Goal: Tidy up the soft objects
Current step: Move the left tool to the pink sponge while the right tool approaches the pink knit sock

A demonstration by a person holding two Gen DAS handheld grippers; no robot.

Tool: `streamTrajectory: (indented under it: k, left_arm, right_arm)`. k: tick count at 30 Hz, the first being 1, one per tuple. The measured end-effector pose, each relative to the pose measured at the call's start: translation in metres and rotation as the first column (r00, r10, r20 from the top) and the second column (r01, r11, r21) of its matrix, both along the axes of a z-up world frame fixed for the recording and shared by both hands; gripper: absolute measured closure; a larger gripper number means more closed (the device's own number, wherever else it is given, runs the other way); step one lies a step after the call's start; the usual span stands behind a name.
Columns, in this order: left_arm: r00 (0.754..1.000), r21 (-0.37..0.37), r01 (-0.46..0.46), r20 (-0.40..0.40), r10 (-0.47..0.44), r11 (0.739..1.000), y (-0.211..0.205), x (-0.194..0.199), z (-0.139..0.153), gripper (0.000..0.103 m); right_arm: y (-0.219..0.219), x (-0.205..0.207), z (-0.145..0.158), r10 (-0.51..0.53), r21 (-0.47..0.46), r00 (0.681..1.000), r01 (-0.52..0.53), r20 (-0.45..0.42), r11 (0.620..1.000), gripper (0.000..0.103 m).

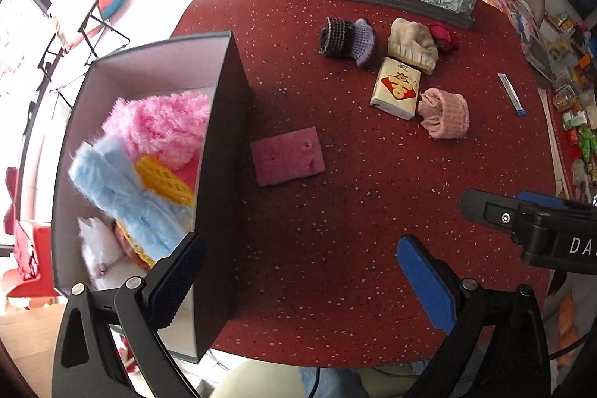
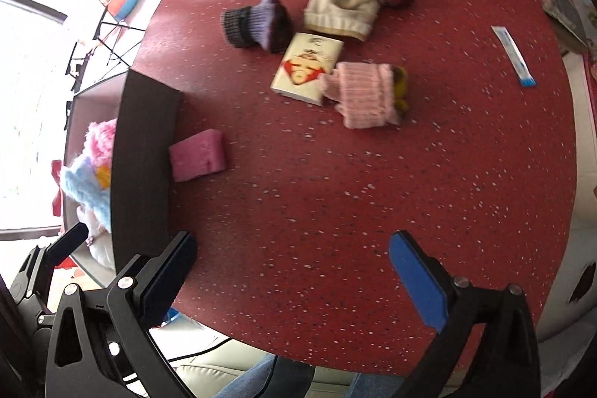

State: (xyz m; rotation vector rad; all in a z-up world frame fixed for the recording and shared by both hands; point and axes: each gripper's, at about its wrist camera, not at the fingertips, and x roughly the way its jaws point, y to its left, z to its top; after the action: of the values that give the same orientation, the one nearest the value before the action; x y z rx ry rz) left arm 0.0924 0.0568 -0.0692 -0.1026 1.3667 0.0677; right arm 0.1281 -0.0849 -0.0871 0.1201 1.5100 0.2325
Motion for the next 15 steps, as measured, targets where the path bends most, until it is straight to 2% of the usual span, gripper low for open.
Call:
streamTrajectory:
  k: [3,6,15]
  left_arm:
    - [0.999,-0.032,-0.032,-0.014,0.032,0.999,-0.001,0.000,-0.011,0.000]
    - [0.998,-0.033,-0.052,-0.035,0.051,0.998,-0.004,0.002,-0.024,0.000]
    - [0.992,0.049,-0.106,-0.064,0.109,0.993,-0.011,0.039,-0.067,0.000]
  right_arm:
    - [-0.016,0.000,-0.007,-0.033,-0.001,0.999,0.033,-0.015,0.999,0.000]
    - [-0.031,-0.001,-0.015,-0.065,-0.002,0.998,0.065,-0.024,0.998,0.000]
    - [-0.058,0.000,-0.050,-0.109,-0.047,0.992,0.106,-0.069,0.993,0.000]
